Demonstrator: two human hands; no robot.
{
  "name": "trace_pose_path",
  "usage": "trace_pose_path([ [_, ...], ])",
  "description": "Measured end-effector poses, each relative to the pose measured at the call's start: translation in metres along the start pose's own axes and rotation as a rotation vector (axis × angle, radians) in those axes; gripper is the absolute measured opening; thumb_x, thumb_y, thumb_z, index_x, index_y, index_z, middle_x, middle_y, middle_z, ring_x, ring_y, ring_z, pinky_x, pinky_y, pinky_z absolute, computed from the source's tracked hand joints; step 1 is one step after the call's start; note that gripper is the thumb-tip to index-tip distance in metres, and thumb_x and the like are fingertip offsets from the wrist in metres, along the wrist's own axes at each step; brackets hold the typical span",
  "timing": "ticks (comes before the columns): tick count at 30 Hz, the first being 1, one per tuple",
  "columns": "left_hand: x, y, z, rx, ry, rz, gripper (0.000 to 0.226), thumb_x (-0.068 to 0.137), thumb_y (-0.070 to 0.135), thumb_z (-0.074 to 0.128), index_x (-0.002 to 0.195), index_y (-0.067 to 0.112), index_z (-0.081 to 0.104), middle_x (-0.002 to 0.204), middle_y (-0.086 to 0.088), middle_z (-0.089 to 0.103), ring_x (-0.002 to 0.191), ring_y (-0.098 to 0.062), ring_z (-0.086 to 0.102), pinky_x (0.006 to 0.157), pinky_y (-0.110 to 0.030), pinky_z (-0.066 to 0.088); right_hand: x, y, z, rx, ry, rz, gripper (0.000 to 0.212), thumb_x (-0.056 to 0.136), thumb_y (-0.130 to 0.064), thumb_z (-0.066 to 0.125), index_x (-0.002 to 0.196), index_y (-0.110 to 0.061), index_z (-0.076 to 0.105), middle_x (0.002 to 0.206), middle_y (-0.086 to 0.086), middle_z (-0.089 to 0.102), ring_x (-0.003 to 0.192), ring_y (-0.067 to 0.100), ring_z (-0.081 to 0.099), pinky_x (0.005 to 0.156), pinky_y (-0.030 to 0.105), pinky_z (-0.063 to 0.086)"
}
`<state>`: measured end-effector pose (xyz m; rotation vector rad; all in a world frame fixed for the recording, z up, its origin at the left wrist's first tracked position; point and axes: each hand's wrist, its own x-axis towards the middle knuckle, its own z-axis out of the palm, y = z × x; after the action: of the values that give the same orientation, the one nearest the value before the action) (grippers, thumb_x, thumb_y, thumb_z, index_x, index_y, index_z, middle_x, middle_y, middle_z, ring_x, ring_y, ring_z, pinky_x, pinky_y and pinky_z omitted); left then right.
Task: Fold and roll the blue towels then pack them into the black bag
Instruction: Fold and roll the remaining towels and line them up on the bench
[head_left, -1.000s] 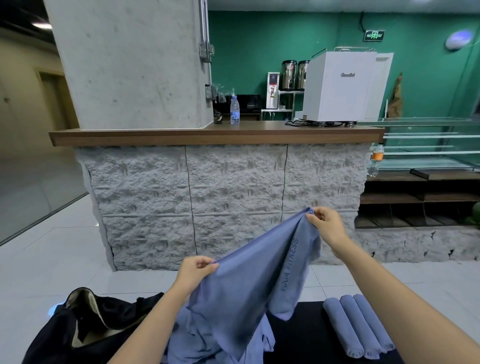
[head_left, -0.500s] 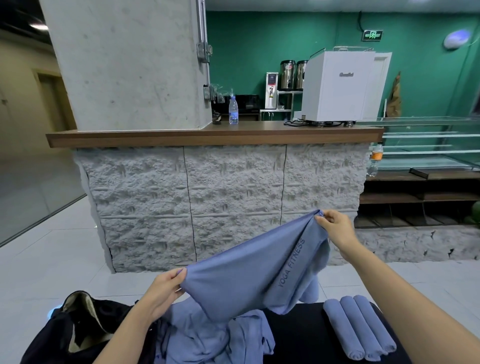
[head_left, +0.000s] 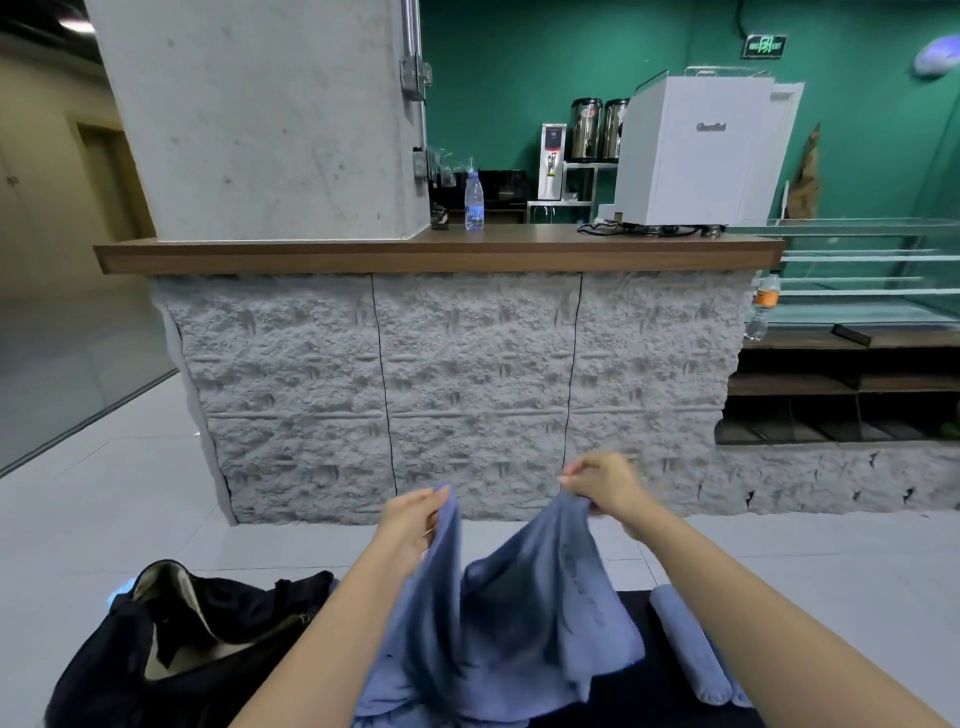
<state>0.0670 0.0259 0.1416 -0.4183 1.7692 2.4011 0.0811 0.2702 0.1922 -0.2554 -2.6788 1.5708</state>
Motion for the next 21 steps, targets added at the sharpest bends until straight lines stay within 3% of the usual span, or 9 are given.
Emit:
trace_pose_path([
  [2, -0.009, 0.003, 0.024, 0.062, -0.077, 0.026, 0.006, 0.087, 0.008, 0.065, 0.09, 0.003, 0.063, 0.074, -0.01, 0.06, 0.063, -0.018, 0.054, 0.06, -0.025, 0.047, -0.011, -0.011, 0.016, 0.241, -0.103, 0.018, 0.012, 0.089, -0.011, 0.064, 0.077, -0.01, 0.064, 0.067, 0.003, 0.057, 0.058, 0.011, 0.049, 0.049, 0.019, 0.043],
  [6, -0.025, 0.013, 0.05, 0.106, -0.192, 0.078, 0.009, 0.091, 0.008, 0.059, 0.085, 0.005, 0.065, 0.078, -0.01, 0.066, 0.067, -0.018, 0.062, 0.06, -0.023, 0.053, -0.02, -0.026, 0.026, 0.405, -0.251, -0.064, 0.016, 0.093, -0.004, 0.055, 0.095, -0.013, 0.068, 0.08, 0.0, 0.067, 0.071, 0.009, 0.059, 0.066, 0.017, 0.048],
  [9, -0.025, 0.017, 0.05, 0.115, -0.233, 0.084, 0.01, 0.091, 0.012, 0.059, 0.091, 0.008, 0.068, 0.085, -0.009, 0.07, 0.077, -0.02, 0.065, 0.069, -0.027, 0.053, -0.022, -0.026, 0.023, 0.305, -0.269, -0.2, 0.022, 0.086, 0.003, 0.061, 0.101, -0.012, 0.065, 0.086, 0.003, 0.07, 0.081, 0.008, 0.066, 0.076, 0.017, 0.052],
  [11, -0.024, 0.017, 0.049, 0.127, -0.26, 0.072, 0.013, 0.091, 0.014, 0.06, 0.097, 0.006, 0.069, 0.089, -0.01, 0.071, 0.08, -0.021, 0.065, 0.072, -0.029, 0.054, -0.022, -0.027, 0.024, 0.144, -0.156, -0.3, 0.016, 0.081, -0.001, 0.069, 0.093, -0.011, 0.067, 0.082, 0.007, 0.068, 0.076, 0.012, 0.063, 0.075, 0.024, 0.053],
  [13, -0.025, 0.015, 0.05, 0.137, -0.27, 0.063, 0.016, 0.091, 0.013, 0.06, 0.101, 0.004, 0.069, 0.088, -0.009, 0.07, 0.077, -0.019, 0.065, 0.068, -0.026, 0.054, -0.019, -0.027, 0.026, -0.027, -0.056, -0.405, 0.009, 0.079, -0.011, 0.075, 0.081, -0.015, 0.067, 0.083, 0.006, 0.063, 0.076, 0.014, 0.056, 0.073, 0.03, 0.048],
  [15, -0.027, 0.015, 0.051, 0.155, -0.272, 0.071, 0.016, 0.092, 0.012, 0.058, 0.101, 0.004, 0.069, 0.087, -0.008, 0.069, 0.075, -0.018, 0.064, 0.064, -0.024, 0.053, -0.018, -0.026, 0.028, -0.112, -0.07, -0.451, 0.013, 0.083, -0.016, 0.071, 0.076, -0.019, 0.061, 0.084, 0.003, 0.057, 0.076, 0.012, 0.051, 0.07, 0.025, 0.042],
  [18, -0.031, 0.014, 0.051, 0.234, -0.287, 0.115, 0.013, 0.092, 0.011, 0.058, 0.09, 0.007, 0.07, 0.08, -0.006, 0.067, 0.074, -0.017, 0.061, 0.067, -0.023, 0.053, -0.017, -0.025, 0.027, 0.025, -0.13, -0.401, 0.013, 0.09, -0.01, 0.061, 0.079, -0.015, 0.057, 0.078, 0.004, 0.059, 0.072, 0.012, 0.052, 0.068, 0.023, 0.042],
  [21, -0.03, 0.015, 0.05, 0.248, -0.242, 0.162, 0.012, 0.092, 0.01, 0.059, 0.09, 0.004, 0.069, 0.084, -0.009, 0.068, 0.077, -0.019, 0.062, 0.068, -0.023, 0.055, -0.015, -0.021, 0.024, 0.105, -0.087, -0.36, 0.009, 0.084, -0.009, 0.068, 0.077, -0.013, 0.065, 0.071, 0.002, 0.063, 0.067, 0.01, 0.057, 0.066, 0.019, 0.047],
])
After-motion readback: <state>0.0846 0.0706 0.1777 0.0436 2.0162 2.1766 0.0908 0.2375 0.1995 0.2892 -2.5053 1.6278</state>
